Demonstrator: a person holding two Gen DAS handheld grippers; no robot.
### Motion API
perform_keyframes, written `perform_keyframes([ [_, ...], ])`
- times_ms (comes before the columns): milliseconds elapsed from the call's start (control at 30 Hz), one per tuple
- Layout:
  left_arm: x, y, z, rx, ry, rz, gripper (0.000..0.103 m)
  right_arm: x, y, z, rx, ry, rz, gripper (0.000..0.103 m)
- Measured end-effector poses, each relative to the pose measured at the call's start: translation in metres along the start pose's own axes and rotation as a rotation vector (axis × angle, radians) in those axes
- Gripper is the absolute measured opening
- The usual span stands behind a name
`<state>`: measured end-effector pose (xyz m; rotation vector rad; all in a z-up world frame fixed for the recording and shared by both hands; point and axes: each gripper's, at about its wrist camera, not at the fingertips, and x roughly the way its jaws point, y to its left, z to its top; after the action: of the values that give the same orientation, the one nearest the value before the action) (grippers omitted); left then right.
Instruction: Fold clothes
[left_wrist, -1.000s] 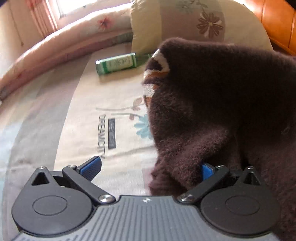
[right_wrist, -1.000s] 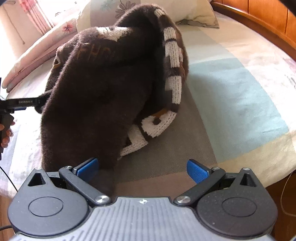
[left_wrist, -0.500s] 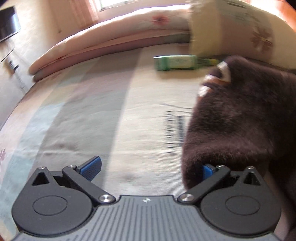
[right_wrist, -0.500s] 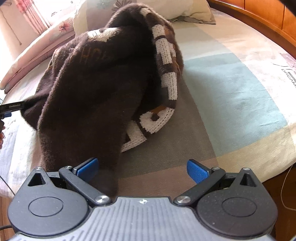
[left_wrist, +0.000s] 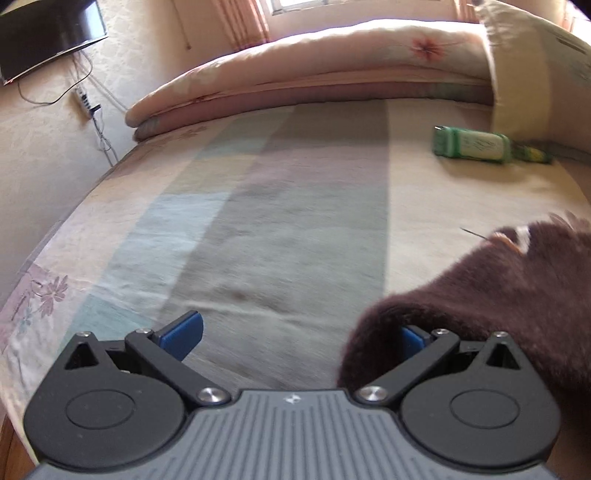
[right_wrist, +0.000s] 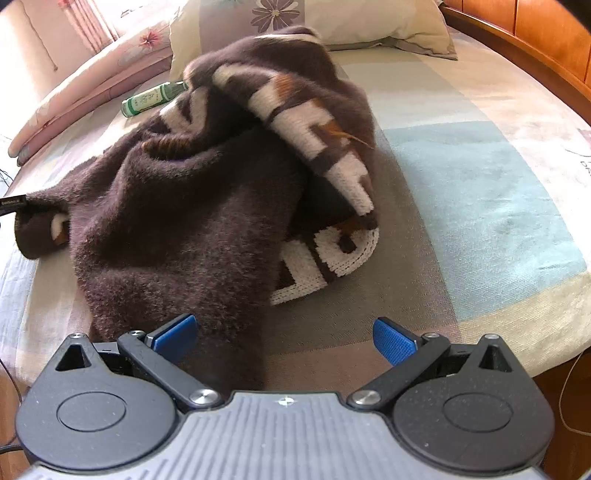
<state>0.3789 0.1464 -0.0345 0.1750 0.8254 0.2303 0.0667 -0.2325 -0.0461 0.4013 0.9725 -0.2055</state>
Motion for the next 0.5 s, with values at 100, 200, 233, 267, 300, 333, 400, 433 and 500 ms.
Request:
perform_keyframes([
  [100, 0.009, 0.01, 0.007, -0.015, 0.018, 0.015, 0.103, 0.003, -0.002, 0.004, 0.001, 0.005, -0.004, 0.103],
  [200, 0.015, 0.017, 0.008, -0.042, 0.025, 0.037, 0.103, 0.004, -0.002, 0.005, -0.002, 0.01, -0.006, 0.103],
  [233, 0.019, 0.02, 0.007, -0.051, 0.032, 0.044, 0.103, 0.004, -0.003, 0.006, -0.006, 0.011, -0.006, 0.103],
  [267, 0.022, 0.023, 0.006, -0.06, 0.039, 0.051, 0.103, 0.004, -0.003, 0.007, -0.009, 0.011, -0.005, 0.103],
  [300, 0.026, 0.026, 0.005, -0.069, 0.047, 0.059, 0.103, 0.004, -0.003, 0.008, -0.012, 0.011, -0.005, 0.103],
  [333, 0.029, 0.03, 0.005, -0.084, 0.056, 0.056, 0.103, 0.003, -0.003, 0.008, -0.017, 0.01, -0.004, 0.103],
  [400, 0.033, 0.036, 0.004, -0.109, 0.074, 0.05, 0.103, 0.001, -0.008, 0.009, -0.026, 0.008, -0.001, 0.103],
  [433, 0.033, 0.036, 0.002, -0.107, 0.081, 0.038, 0.103, -0.001, -0.011, 0.009, -0.029, 0.007, 0.001, 0.103],
  [500, 0.024, 0.033, -0.001, -0.085, 0.083, 0.017, 0.103, 0.0, -0.014, 0.011, -0.041, 0.008, 0.002, 0.103],
])
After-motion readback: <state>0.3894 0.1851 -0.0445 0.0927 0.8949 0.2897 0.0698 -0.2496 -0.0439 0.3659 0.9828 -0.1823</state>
